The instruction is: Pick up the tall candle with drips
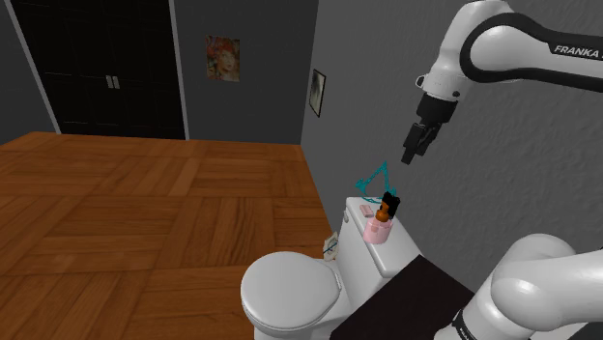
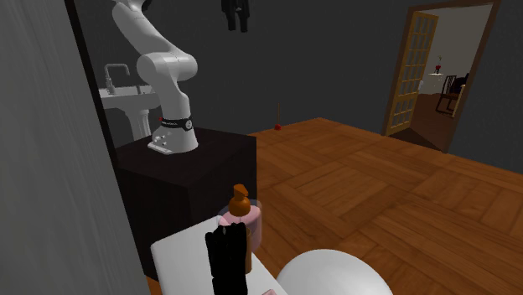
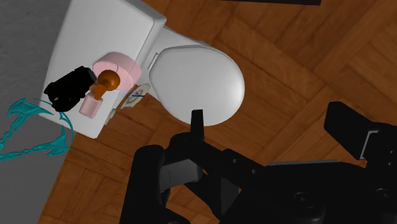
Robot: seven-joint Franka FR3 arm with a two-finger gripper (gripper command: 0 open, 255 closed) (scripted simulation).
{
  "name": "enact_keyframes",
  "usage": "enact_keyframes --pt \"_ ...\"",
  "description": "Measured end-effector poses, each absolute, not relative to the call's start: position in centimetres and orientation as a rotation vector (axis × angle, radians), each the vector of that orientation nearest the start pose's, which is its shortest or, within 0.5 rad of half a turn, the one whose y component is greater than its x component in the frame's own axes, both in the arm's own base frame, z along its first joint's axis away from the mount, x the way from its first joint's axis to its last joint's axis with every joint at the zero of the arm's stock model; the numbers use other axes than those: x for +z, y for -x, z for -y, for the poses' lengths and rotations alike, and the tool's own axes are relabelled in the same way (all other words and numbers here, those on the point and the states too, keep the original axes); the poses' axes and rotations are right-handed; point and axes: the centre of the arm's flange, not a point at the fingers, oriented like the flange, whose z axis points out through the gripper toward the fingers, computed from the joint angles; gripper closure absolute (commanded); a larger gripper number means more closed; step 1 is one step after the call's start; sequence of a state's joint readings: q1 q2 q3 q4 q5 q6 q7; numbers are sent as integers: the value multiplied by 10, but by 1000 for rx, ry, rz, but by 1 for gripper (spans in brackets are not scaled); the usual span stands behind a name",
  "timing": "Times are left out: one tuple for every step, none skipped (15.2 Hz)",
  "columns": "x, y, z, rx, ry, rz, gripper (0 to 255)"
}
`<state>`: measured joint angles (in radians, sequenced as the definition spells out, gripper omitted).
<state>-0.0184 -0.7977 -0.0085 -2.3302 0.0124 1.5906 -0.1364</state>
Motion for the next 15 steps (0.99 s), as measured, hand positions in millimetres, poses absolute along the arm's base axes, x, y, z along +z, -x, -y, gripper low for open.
enact_keyframes --pt "608 -306 8 -93 3122 175 0" --pt "607 -307 13 -95 3121 177 0" --pt "601 -309 19 -97 3119 181 0" --pt "592 -311 28 -98 3118 185 0" --pt "585 -313 39 -102 3116 190 0" --pt "577 -315 53 -105 3115 195 0" --pt "568 -317 60 -108 3113 201 0" --pt "559 -320 68 -112 3111 207 0" --pt "550 -322 76 -115 3109 213 0" --pt "539 -325 85 -117 3107 218 0" --pt "531 -327 96 -121 3105 223 0" --pt "521 -332 109 -123 3103 229 0" --pt "513 -333 117 -128 3101 235 0" --pt "505 -335 126 -132 3099 241 0" --pt "498 -336 135 -136 3098 247 0"
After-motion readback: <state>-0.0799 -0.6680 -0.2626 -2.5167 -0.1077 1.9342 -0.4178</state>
